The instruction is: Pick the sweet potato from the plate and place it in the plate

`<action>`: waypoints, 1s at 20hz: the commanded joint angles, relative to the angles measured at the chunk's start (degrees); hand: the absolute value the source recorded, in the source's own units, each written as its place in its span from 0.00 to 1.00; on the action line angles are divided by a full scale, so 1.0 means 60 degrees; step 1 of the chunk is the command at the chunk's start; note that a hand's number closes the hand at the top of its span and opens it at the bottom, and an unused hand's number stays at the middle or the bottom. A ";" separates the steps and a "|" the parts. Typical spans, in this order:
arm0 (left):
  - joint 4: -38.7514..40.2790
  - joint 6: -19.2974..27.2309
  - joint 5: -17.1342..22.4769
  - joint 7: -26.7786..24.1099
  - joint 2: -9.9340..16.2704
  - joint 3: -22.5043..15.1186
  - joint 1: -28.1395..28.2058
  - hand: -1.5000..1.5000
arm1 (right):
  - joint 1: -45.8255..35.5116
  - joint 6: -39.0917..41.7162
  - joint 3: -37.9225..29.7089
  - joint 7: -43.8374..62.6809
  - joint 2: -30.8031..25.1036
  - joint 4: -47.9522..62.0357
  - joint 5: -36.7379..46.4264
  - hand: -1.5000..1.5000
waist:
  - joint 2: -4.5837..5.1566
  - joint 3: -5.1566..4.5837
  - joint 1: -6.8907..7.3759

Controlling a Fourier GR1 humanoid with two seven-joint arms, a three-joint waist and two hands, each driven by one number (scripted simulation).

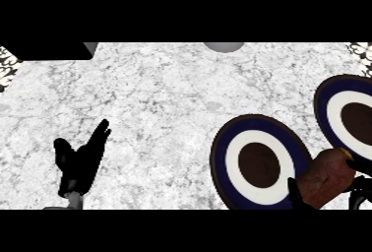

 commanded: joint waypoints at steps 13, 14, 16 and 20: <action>0.0213 -0.0306 -0.0028 -0.0073 -0.0167 -0.0129 0.0095 0.50 | -0.2712 -0.0499 -0.5389 -0.5226 -0.2105 0.6161 -0.7890 1.00 | 0.0061 -0.0003 0.0197; 0.0785 -0.0449 0.0090 -0.0335 -0.0111 0.0121 -0.0190 0.50 | -0.3096 -0.0097 -0.5804 -0.5374 -0.2325 0.6588 -0.8259 1.00 | 0.0093 -0.0009 0.0170; 0.0255 -0.0306 0.0123 0.0182 -0.0152 0.0053 -0.0186 0.50 | -0.3431 0.0242 -0.6246 -0.6789 -0.1974 0.7801 -0.8824 1.00 | 0.0088 0.0001 0.0244; 0.0585 0.0129 -0.0521 -0.0131 -0.0542 -0.0335 -0.0338 0.50 | -0.4799 0.1609 -0.7123 -0.8348 -0.2397 1.0312 -0.9522 1.00 | 0.0115 -0.0025 0.0266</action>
